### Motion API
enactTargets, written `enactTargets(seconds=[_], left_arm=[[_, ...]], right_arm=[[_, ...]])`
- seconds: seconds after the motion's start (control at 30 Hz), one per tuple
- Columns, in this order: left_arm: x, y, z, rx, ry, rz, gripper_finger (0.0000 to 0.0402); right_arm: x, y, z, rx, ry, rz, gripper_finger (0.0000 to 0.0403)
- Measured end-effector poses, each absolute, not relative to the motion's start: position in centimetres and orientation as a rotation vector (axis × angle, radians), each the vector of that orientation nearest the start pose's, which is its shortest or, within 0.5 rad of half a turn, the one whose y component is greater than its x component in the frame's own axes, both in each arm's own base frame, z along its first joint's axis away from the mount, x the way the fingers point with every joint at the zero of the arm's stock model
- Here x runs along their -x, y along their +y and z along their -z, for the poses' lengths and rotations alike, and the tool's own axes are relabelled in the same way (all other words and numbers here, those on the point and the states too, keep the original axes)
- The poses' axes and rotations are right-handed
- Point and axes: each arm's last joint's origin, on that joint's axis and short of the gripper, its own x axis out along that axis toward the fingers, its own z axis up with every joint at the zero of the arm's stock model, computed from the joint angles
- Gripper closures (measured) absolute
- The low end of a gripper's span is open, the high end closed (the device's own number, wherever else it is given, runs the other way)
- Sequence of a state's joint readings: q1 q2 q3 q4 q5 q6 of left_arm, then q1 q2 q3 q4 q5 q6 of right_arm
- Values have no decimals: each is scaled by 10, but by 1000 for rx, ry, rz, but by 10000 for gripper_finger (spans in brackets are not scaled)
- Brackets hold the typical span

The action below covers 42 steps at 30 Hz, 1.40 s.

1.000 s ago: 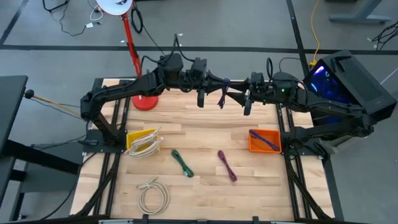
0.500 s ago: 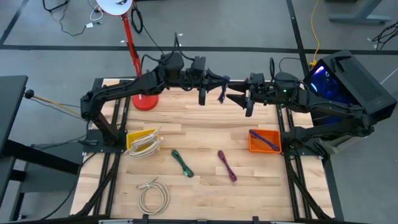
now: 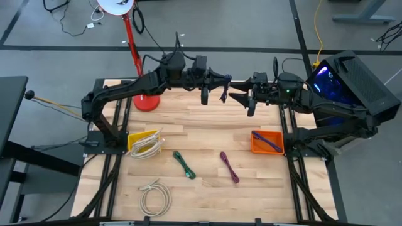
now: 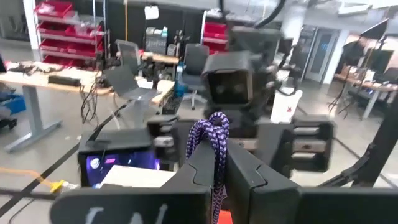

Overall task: Pick & Place USB Port
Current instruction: Put the blue USB cable into the orange bin

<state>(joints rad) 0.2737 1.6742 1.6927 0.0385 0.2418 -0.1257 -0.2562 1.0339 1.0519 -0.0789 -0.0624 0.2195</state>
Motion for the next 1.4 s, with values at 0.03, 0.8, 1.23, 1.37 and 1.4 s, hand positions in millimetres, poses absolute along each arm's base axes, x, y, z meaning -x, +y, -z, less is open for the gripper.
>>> enactTargets(seconds=[0.03, 0.8, 1.23, 1.37, 1.4], left_arm=[[-376, 96, -437, 112, -73, -20, 385], [-383, 89, -435, 144, -107, 10, 365], [-381, 98, -433, 180, -72, 42, 262], [-377, 113, -426, 216, -5, -4, 213], [-375, 118, -425, 222, 14, -23, 204]], right_arm=[[-220, -56, -389, -228, 32, 201, 181], [-238, -61, -379, -198, 53, 200, 383], [-232, -74, -372, -227, 133, 264, 383], [-220, -82, -363, -262, 253, 325, 383], [-215, -83, -358, -278, 310, 344, 383]])
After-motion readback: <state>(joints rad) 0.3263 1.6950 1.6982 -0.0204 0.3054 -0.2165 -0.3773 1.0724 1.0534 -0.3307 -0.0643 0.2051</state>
